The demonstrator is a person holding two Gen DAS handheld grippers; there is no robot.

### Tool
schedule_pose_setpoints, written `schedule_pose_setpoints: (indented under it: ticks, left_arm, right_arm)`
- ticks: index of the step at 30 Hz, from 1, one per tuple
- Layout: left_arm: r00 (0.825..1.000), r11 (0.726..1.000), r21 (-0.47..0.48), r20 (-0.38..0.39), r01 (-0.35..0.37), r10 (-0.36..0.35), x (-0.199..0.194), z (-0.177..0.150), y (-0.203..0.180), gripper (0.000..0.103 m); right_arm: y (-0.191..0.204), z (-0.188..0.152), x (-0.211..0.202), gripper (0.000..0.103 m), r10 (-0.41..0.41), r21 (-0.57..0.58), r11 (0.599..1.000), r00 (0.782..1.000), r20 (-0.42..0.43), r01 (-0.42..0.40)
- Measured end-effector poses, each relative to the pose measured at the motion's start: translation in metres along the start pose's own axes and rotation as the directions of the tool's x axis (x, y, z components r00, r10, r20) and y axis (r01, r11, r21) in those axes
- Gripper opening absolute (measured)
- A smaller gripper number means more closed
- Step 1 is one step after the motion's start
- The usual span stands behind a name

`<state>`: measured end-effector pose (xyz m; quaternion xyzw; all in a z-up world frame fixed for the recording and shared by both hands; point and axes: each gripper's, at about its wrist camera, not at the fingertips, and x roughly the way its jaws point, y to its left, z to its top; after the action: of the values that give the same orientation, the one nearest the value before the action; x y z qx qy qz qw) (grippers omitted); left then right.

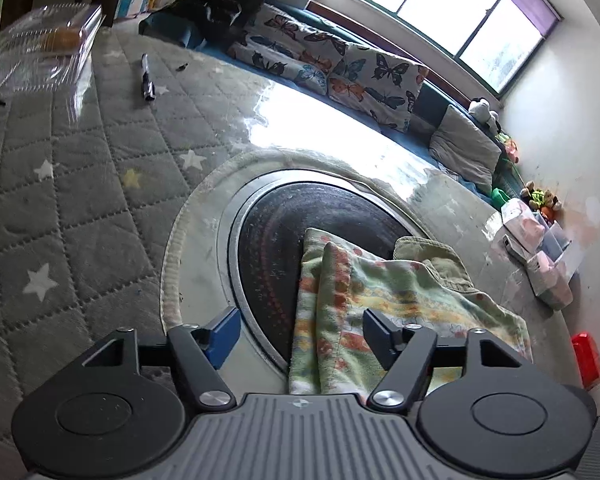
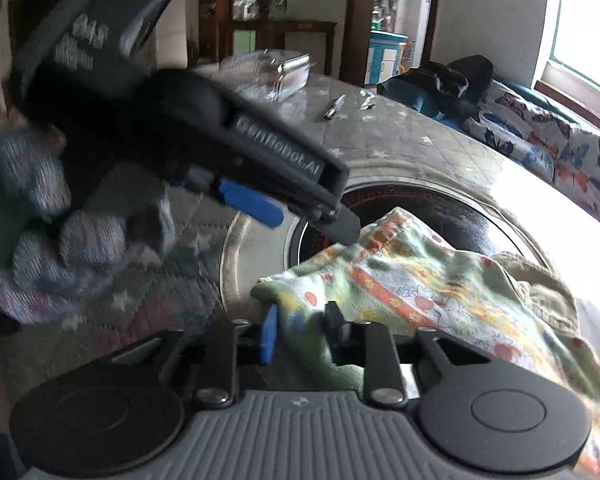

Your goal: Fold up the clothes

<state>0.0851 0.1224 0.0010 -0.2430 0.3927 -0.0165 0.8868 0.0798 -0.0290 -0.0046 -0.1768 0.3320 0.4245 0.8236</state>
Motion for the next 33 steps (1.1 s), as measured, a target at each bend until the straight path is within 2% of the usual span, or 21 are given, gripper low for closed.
schedule_pose_setpoints:
  ticks: [7,15,18,20,23,28,33]
  left_arm:
    - [0.998,0.993,-0.11,-0.035,0.048,-0.052,0.008,0.003,0.001,0.081]
    - [0.987,0.964,-0.237,-0.076,0.118,-0.139,0.024,0.005,-0.002,0.079]
    - [0.98,0.957,-0.249,-0.092,0.148,-0.175,0.032,0.004,-0.007,0.061]
    - [0.978,0.956,-0.253,-0.103,0.149,-0.18,0.036,0.002,-0.01,0.041]
    - [0.98,0.959,-0.248,-0.106,0.137,-0.167,0.041,0.001,-0.01,0.023]
    - [0.983,0.964,-0.235,-0.099,0.125,-0.151,0.038,-0.001,-0.008,0.017]
    - [0.985,0.968,-0.223,-0.095,0.117,-0.141,0.037,-0.002,-0.008,0.016]
  right_arm:
    - [-0.021,0.002,-0.021,0.014,0.034,0.103,0.994,0.997,0.067,-0.041]
    - [-0.035,-0.003,-0.039,0.01,0.052,0.165,0.984,0.992,0.119,-0.072]
    - [-0.034,-0.005,-0.04,0.005,0.06,0.167,0.983,0.991,0.119,-0.079]
    - [-0.034,-0.006,-0.039,0.005,0.064,0.17,0.982,0.991,0.114,-0.083]
    - [-0.037,-0.011,-0.037,0.005,0.054,0.182,0.981,0.994,0.099,-0.072]
    - [-0.057,-0.024,-0.049,0.011,-0.015,0.239,0.971,0.996,0.084,-0.006]
    - [-0.095,-0.046,-0.074,0.03,-0.158,0.339,0.933,0.984,0.077,0.123]
